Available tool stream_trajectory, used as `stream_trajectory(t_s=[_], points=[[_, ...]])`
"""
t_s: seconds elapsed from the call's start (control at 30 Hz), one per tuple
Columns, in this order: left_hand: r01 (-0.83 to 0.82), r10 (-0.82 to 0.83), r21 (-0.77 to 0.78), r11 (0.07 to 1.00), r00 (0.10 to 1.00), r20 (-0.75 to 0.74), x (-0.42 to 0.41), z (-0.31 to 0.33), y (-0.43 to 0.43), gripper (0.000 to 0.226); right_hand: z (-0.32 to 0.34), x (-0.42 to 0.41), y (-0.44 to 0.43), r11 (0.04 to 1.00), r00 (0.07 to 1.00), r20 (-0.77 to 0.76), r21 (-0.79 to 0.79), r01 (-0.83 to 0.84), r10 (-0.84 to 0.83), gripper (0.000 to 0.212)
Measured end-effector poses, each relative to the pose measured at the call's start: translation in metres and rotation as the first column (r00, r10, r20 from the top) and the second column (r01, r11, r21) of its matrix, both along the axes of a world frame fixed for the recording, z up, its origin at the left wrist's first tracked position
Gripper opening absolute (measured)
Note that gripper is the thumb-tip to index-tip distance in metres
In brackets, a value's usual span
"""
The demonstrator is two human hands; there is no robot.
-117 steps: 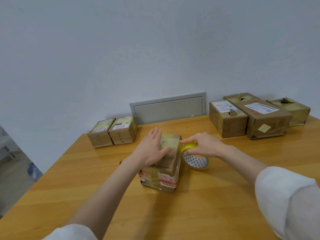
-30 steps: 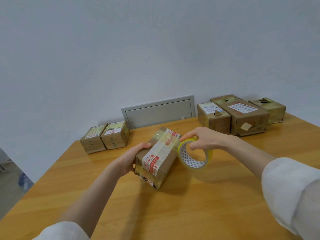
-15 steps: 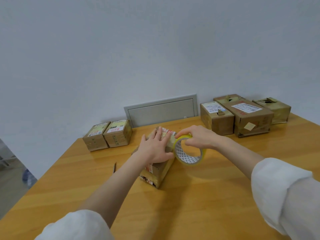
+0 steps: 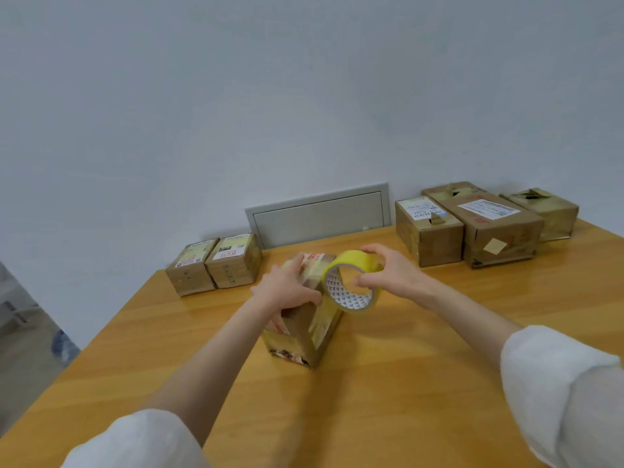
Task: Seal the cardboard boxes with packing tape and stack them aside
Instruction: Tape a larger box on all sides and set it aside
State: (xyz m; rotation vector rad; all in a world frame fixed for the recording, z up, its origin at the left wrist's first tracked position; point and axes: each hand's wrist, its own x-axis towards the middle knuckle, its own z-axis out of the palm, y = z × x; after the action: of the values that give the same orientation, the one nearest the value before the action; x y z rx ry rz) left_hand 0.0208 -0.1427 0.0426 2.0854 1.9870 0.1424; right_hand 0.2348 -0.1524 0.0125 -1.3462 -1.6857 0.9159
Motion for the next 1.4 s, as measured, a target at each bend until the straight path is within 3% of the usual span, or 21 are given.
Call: stream_trajectory(t_s=[0.13,0.33,0.47,0.6,0.63,0.73,0.8,0.93,1.17,1.23,1.3,1.37,1.4], points=[[0.001,-0.011,0.032,0.999,0.951,0.309,0.012,0.0,-0.001,0.093,0.017,0.003,0.007,0.988,0.992,-0.072,0.112,0.108,-0.1,0.055],[0.049,-0.044,-0.014,0.999,0.967,0.25,0.014,0.006,0.002,0.087,0.003,0.008,0.003,0.986,1.0,-0.005,0.162,0.027,-0.027,0.073],[0.084,-0.08,-0.012,0.996,0.976,0.204,0.015,0.005,0.002,0.087,0.003,0.018,0.005,0.982,0.992,0.124,0.189,0.006,-0.03,0.076],[0.037,-0.014,-0.065,0.997,0.947,0.322,-0.002,0.009,0.005,0.085,-0.006,0.04,-0.001,0.993,0.893,0.449,0.092,-0.07,0.022,0.067],[0.032,0.004,-0.095,0.995,0.931,0.364,-0.007,0.011,0.006,0.084,-0.012,0.045,-0.003,0.996,0.884,0.467,0.054,-0.07,0.036,0.065],[0.022,0.05,-0.152,0.988,0.891,0.451,-0.012,0.014,0.008,0.083,-0.024,0.051,-0.006,0.997,0.953,0.297,0.026,-0.071,0.06,0.06],[0.001,0.09,-0.165,0.986,0.835,0.543,-0.013,0.015,0.008,0.08,-0.024,0.049,-0.004,0.994,0.967,0.237,0.033,-0.106,0.095,0.057],[0.016,0.186,-0.251,0.968,0.624,0.759,-0.02,0.008,0.006,0.069,-0.007,0.052,0.004,0.993,0.991,0.11,0.072,-0.089,0.081,0.04],[0.023,0.259,-0.309,0.951,0.488,0.834,-0.034,-0.017,-0.002,0.048,0.027,0.047,0.012,0.985,0.928,0.335,0.011,-0.174,0.16,0.032],[0.053,0.255,-0.328,0.943,0.516,0.818,-0.037,-0.017,-0.004,0.046,0.022,0.035,0.015,0.982,0.892,0.42,0.01,-0.187,0.166,0.033],[0.052,0.205,-0.307,0.95,0.637,0.743,-0.038,-0.011,-0.006,0.054,0.017,0.028,0.016,0.985,0.897,0.42,0.041,-0.17,0.138,0.032],[0.05,0.02,-0.121,0.991,0.854,0.519,-0.035,-0.004,-0.003,0.067,0.014,0.023,0.015,0.988,0.906,0.412,0.071,-0.139,0.098,0.033],[0.107,-0.11,0.026,0.994,0.947,0.303,-0.03,-0.001,-0.001,0.072,0.014,0.021,0.015,0.988,0.901,0.424,0.078,-0.131,0.086,0.034]])
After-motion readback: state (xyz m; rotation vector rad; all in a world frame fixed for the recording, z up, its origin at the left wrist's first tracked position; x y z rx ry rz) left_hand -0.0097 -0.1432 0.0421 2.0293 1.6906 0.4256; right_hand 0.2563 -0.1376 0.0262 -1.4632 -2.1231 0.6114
